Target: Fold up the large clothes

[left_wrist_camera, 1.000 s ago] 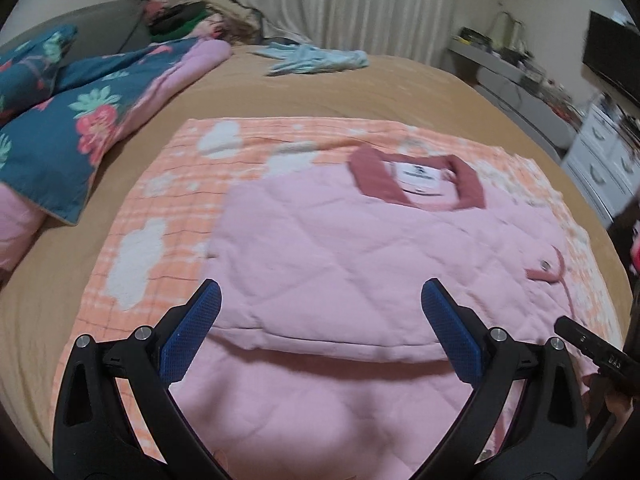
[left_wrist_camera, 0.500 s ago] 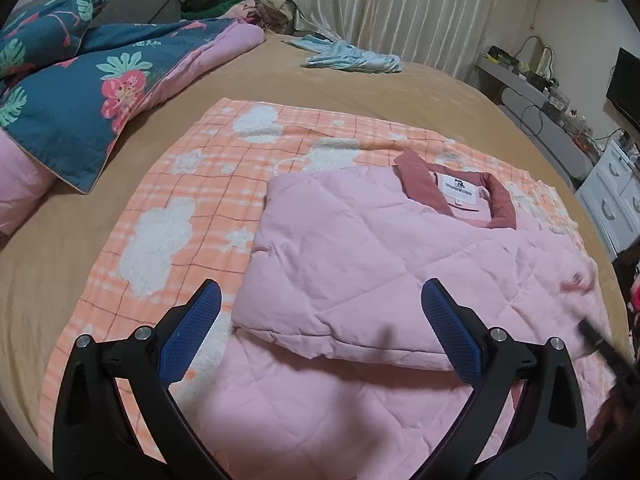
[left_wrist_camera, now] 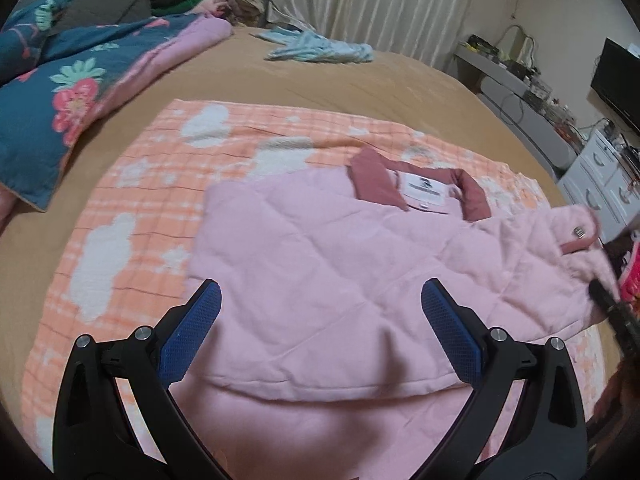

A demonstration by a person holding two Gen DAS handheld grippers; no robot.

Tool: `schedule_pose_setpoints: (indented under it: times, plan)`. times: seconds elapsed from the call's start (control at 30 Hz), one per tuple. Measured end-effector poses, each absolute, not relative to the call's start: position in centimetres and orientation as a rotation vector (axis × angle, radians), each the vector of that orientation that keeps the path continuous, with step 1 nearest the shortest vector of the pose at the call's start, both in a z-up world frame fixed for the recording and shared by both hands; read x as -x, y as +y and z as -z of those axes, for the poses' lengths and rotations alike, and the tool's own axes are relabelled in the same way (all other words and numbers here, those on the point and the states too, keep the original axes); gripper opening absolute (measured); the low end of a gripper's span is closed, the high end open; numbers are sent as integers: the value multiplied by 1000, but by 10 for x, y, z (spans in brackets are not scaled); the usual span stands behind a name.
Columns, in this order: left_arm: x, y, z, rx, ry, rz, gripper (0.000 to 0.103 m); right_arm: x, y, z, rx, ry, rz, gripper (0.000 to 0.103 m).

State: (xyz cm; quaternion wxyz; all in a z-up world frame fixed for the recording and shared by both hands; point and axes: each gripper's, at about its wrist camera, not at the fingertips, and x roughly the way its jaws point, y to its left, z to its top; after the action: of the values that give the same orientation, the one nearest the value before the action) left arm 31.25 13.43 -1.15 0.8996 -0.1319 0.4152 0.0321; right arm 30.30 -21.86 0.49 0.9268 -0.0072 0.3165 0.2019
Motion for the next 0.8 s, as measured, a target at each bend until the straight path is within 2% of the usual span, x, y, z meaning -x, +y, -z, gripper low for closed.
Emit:
schedule_pose_setpoints:
  times: [0.3, 0.47, 0.57, 0.63, 0.7, 0.8]
  plan:
    - [-328, 92, 28, 265, 922, 29, 94, -311, -228, 15, -57, 737, -377, 18]
    - [-334, 83, 44, 262, 973, 39, 94, -315, -232, 22, -90, 790, -365, 22]
    - [-336, 83, 52, 260, 990, 29, 94, -317, -233, 24, -101, 816, -341, 34]
    - [-337, 84, 56, 255, 999, 24, 94, -315, -237, 21, -112, 811, -300, 61]
    - [-337, 85, 62, 265, 1006, 25, 94, -311, -239, 16, -105, 779, -278, 67]
    - [-336, 86, 67, 261, 1009, 20, 94, -307, -240, 7, -82, 744, -260, 68]
